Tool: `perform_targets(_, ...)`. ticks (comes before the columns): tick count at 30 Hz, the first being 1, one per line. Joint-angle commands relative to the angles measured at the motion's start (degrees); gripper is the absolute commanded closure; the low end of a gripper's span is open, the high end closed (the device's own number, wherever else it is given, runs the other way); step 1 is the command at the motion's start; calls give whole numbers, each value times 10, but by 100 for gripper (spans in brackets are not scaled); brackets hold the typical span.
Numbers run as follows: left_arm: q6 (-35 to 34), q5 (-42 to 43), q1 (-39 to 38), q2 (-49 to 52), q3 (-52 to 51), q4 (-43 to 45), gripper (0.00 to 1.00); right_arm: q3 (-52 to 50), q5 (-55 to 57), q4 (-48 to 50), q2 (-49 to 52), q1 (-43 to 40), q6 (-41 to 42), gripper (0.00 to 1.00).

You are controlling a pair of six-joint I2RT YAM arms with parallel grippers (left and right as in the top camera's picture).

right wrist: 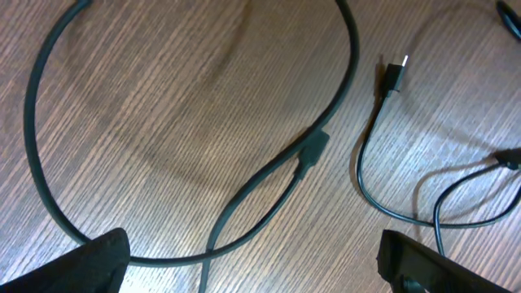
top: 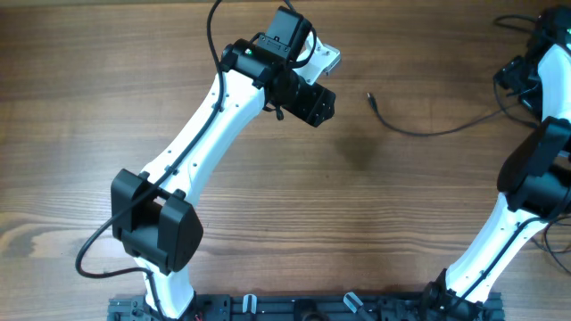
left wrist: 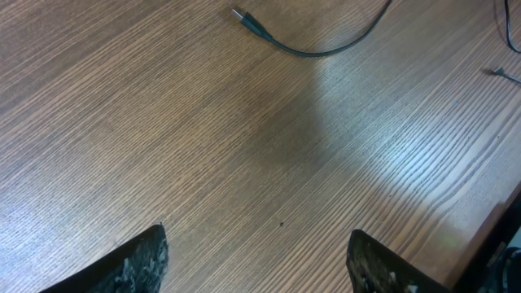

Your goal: Untangle cables

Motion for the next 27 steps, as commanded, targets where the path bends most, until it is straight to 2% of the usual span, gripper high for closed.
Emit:
perform_targets(1,23,-5,4,-22,9,0,28,8,27,-4,-8,0,21,0)
perform_targets(13,38,-5,13,-22,9,0,28,8,42,-5,52,0,79,0)
perform_targets(24,37,-5,14,-22,9,4,28,-15,44,5,70,0,80,0)
perform_targets(25,37,-5,14,-22,9,4,28,-24,44,7,70,0,80,5)
perform_targets(26,37,-5,14,-22,9,4,28,-30,43,9,70,0,78,30)
perform_targets(27,37,-5,14,-22,9,4,28,-37,43,11,70,0,79,96)
